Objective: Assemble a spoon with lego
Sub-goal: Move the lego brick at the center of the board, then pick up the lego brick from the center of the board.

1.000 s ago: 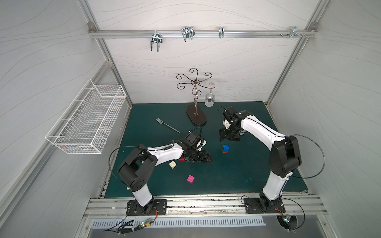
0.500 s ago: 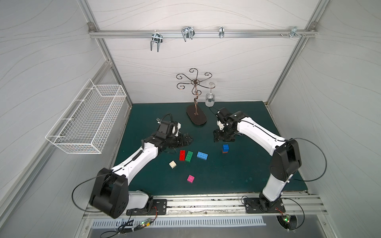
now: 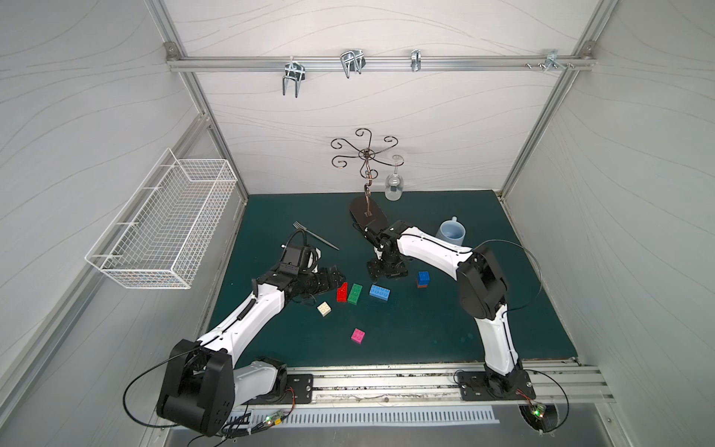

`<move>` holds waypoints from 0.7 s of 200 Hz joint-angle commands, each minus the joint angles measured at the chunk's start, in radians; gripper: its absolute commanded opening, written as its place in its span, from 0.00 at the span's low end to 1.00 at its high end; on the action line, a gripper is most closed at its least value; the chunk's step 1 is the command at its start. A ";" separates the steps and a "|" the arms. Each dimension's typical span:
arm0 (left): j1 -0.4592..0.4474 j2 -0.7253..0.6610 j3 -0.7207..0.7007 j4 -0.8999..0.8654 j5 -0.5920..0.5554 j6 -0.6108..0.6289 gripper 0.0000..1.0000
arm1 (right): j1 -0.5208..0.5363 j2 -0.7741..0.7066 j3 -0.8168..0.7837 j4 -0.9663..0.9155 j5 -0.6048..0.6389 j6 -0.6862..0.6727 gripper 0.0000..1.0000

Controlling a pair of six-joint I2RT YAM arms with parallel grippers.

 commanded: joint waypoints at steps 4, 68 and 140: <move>0.005 -0.012 0.003 0.036 0.006 -0.008 1.00 | 0.010 0.026 0.037 -0.027 0.004 -0.009 0.81; 0.005 -0.008 -0.005 0.046 0.009 -0.008 1.00 | 0.041 0.087 0.053 -0.014 -0.004 -0.017 0.82; 0.005 -0.010 -0.013 0.048 0.006 -0.009 1.00 | 0.064 0.029 -0.053 -0.060 0.075 -0.022 0.82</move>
